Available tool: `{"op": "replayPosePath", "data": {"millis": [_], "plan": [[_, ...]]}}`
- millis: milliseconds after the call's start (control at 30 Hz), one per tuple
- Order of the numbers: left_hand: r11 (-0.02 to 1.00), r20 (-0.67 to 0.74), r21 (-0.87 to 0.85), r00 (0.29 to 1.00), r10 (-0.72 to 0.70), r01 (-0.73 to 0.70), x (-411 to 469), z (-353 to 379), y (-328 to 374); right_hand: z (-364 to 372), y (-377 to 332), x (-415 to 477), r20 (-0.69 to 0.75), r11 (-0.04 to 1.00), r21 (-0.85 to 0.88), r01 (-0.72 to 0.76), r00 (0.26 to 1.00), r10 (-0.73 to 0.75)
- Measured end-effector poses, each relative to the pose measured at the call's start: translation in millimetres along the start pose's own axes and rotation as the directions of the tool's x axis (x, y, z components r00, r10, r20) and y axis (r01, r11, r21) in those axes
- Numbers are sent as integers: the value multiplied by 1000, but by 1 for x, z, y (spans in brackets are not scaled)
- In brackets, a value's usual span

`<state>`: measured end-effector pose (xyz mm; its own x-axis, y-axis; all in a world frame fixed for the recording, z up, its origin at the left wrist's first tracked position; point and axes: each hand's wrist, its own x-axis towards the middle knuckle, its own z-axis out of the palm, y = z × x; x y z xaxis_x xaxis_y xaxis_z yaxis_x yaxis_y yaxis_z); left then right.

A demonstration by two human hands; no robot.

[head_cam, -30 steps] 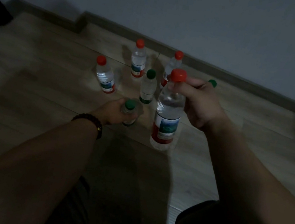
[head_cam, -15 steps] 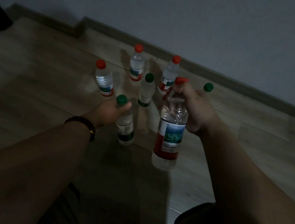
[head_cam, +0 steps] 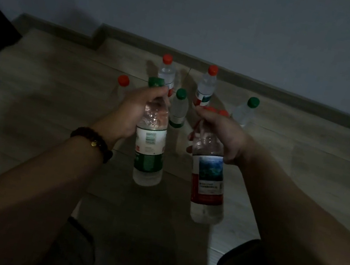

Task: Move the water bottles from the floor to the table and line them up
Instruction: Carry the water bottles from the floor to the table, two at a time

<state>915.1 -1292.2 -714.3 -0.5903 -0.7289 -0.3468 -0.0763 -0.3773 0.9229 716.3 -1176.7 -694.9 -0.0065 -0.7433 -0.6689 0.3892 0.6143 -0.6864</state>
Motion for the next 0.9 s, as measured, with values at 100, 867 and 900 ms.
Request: {"op": "replayPosePath", "data": {"millis": [100,867,900], "plan": [[991,82,-82,992,-99,105,-12,18,18,-2,-7,-6,-63,999,-12,38,997,-38],[962,2,21,963,-271,271,-289,190,436,110,-266,-438,-155,990,-76,120,979,-131],[966,11,41,967,-256,255,-298,198,454,112,-280,-458,-168,988,-51,145,974,-151]]}}
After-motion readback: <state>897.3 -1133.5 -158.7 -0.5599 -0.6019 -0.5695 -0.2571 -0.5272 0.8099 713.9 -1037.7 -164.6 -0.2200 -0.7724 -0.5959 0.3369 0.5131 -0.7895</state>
